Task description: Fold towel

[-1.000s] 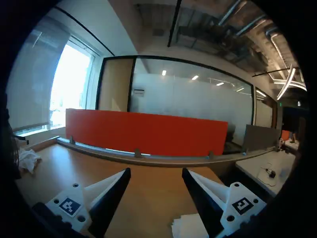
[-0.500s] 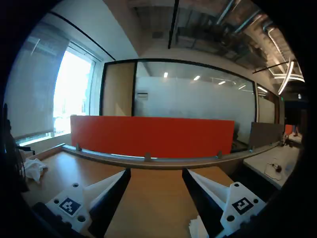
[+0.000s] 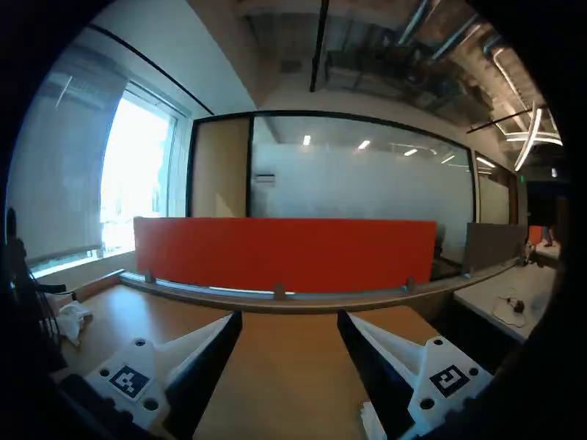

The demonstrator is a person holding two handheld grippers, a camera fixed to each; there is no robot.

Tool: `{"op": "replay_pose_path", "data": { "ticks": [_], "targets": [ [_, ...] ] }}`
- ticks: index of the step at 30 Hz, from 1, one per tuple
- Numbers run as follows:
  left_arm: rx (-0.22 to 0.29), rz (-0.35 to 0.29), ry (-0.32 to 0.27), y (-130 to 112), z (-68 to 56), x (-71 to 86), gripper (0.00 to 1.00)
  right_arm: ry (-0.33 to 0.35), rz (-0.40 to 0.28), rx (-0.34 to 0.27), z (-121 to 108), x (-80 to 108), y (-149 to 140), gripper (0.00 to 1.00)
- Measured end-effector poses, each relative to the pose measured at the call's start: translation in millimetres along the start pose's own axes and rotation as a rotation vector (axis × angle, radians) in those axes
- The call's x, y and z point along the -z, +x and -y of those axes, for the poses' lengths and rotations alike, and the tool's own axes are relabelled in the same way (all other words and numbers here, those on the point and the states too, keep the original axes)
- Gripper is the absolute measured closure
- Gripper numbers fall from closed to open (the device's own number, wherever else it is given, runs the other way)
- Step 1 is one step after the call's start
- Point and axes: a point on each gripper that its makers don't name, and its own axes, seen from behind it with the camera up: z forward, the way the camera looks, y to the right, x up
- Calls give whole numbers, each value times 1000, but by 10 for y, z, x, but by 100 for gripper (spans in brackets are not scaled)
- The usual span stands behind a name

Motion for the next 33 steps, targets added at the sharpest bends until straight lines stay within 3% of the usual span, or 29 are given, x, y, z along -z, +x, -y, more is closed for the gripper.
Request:
{"op": "replay_pose_path", "data": {
  "ticks": [12,26,33],
  "targets": [
    [2,-61,1,-312,-18,-100,8,-18,-15,12,-109,43,-87,0],
    [-3,-100,6,-792,260,-143,8,-51,-18,7,-192,25,-451,0],
    [11,-119,5,-951,357,-178,8,-55,-17,37,-156,11,-596,0]
  ]
}}
